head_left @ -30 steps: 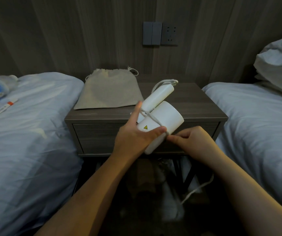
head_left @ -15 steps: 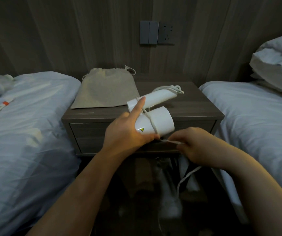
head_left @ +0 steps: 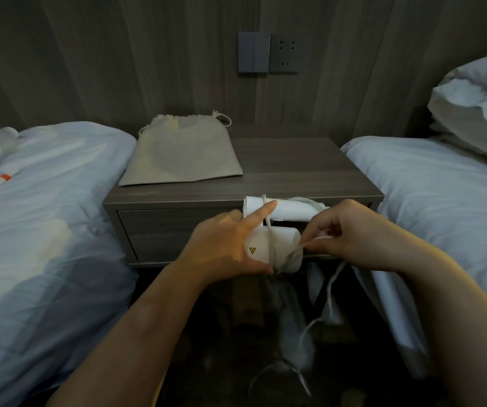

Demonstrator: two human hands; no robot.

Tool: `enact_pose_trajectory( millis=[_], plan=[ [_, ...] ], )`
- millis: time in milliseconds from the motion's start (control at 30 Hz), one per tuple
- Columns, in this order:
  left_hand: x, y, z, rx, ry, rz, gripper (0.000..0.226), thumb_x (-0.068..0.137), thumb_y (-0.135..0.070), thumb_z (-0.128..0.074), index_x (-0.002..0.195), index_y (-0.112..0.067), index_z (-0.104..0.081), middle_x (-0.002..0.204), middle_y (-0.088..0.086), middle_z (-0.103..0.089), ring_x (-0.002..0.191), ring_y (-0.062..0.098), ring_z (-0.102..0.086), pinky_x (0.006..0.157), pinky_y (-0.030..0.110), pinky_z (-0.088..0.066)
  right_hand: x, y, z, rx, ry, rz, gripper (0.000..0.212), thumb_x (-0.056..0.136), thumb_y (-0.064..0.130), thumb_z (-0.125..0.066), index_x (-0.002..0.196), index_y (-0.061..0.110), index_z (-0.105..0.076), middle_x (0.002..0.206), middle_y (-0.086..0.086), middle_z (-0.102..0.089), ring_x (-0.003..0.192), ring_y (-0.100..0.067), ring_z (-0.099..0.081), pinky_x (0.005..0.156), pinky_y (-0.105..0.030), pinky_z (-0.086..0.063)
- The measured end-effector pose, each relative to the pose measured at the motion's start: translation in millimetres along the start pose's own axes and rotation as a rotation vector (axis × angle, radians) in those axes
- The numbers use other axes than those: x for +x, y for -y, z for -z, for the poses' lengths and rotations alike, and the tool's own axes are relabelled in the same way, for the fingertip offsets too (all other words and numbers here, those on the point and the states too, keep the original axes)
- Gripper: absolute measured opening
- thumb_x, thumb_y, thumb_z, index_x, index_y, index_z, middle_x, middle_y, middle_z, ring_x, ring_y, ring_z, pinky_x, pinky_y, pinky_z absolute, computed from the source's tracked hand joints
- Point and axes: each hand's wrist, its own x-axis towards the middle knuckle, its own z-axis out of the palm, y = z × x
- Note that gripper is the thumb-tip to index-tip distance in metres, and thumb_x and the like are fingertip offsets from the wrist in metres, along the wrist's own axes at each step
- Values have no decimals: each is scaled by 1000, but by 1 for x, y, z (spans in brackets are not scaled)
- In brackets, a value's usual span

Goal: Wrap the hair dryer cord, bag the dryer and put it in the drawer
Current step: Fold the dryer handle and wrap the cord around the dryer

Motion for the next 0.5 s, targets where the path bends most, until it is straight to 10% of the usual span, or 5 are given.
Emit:
enact_pose_trajectory(
  millis=[167, 300, 500],
  plan=[
    [-2, -3, -5, 83, 26, -106, 105, 64, -71, -62, 142, -50, 5, 114, -1, -52, 96, 12, -48, 75, 26, -36, 0, -12, 5, 24, 14, 28, 28, 79, 4, -69, 89, 30, -75, 80, 8, -74, 79, 0, -66, 71, -7, -45],
    [-5, -9, -7, 98, 4, -160, 105, 61, -73, -61, 140, -55, 7, 100, -7, -48, 94, 12, -49, 72, 26, -35, 9, -25, 5, -140, -269, -203, 17, 65, 20, -82, 69, 26, -67, 67, 7, -65, 68, -10, -60, 65, -26, -47],
    [-4, -14, -9, 113, 15, -208, 104, 62, -73, -59, 137, -58, 12, 94, -8, -43, 89, 11, -46, 72, 27, -35, 5, -26, 11, -166, -260, -277, 35, 53, 38, -86, 58, 15, -59, 55, -3, -63, 57, -19, -61, 59, -36, -50]
  ],
)
